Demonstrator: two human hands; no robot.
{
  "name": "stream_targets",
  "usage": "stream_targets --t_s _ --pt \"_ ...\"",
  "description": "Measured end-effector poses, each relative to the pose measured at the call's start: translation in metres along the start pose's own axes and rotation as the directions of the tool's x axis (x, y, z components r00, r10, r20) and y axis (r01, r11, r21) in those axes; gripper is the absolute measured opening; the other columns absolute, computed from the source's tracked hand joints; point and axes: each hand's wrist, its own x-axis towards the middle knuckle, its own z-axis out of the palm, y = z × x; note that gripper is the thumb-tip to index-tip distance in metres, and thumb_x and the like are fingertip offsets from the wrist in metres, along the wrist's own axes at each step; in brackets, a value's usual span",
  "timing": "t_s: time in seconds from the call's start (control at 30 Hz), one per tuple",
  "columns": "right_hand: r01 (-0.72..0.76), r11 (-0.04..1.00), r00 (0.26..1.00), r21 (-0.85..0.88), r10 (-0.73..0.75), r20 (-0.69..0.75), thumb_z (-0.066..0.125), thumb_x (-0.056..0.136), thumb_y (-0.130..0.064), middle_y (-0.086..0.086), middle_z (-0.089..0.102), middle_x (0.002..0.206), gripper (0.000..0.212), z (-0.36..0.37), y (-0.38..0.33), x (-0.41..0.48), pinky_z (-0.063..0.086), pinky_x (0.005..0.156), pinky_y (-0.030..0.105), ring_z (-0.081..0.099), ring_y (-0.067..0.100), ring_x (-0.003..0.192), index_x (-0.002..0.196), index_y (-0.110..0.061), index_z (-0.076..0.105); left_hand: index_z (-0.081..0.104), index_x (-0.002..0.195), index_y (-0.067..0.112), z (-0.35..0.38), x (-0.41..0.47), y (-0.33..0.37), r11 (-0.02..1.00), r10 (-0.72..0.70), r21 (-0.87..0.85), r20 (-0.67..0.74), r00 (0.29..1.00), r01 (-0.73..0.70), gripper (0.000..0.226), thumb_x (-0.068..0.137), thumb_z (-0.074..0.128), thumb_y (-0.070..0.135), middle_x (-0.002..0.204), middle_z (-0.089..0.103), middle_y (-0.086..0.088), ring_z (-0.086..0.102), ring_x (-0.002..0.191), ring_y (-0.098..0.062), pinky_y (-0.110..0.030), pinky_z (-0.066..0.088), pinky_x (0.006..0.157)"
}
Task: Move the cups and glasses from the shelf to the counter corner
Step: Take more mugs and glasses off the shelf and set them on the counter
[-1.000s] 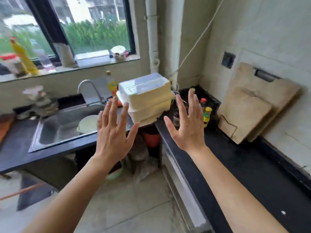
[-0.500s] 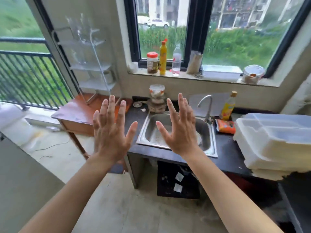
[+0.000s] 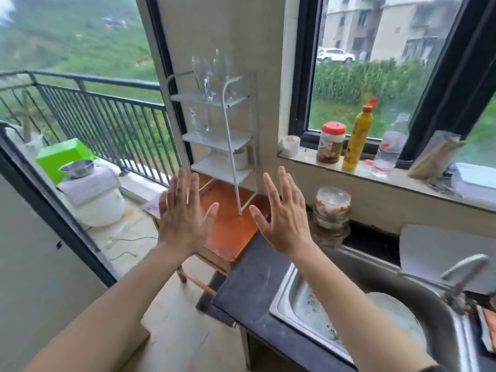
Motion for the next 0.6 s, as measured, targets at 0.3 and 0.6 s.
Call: stream_targets --t_s 0.3,0.6 --pt "0.021 0.999 0.999 0.026 -0.022 0.042 0.046 0.098 -0.057 0.017 0.018 0.168 0.076 0.081 -0.012 0.111 0.030 0.119 0.048 0.022 0.034 0.154 0.160 -0.021 0.022 0.013 0.158 0.013 0.039 0.108 -0.090 0.996 -0.083 -0.022 -0.057 0.995 0.082 0.082 0.094 0.029 0.061 0.167 0.008 -0.011 0.009 0.152 -0.030 -0.056 0.016 0.117" --pt "-0.105 0.991 0.993 -0.078 0.099 -0.070 0.056 0.096 -0.047 0.022 0.032 0.161 0.072 0.167 -0.029 0.208 0.042 0.112 0.052 0.038 0.040 0.144 0.156 -0.013 0.033 0.007 0.158 0.011 0.118 0.243 -0.173 0.976 0.082 -0.205 0.020 0.996 -0.076 0.080 0.099 0.039 0.053 0.167 -0.001 -0.013 -0.001 0.153 -0.027 -0.048 0.007 0.123"
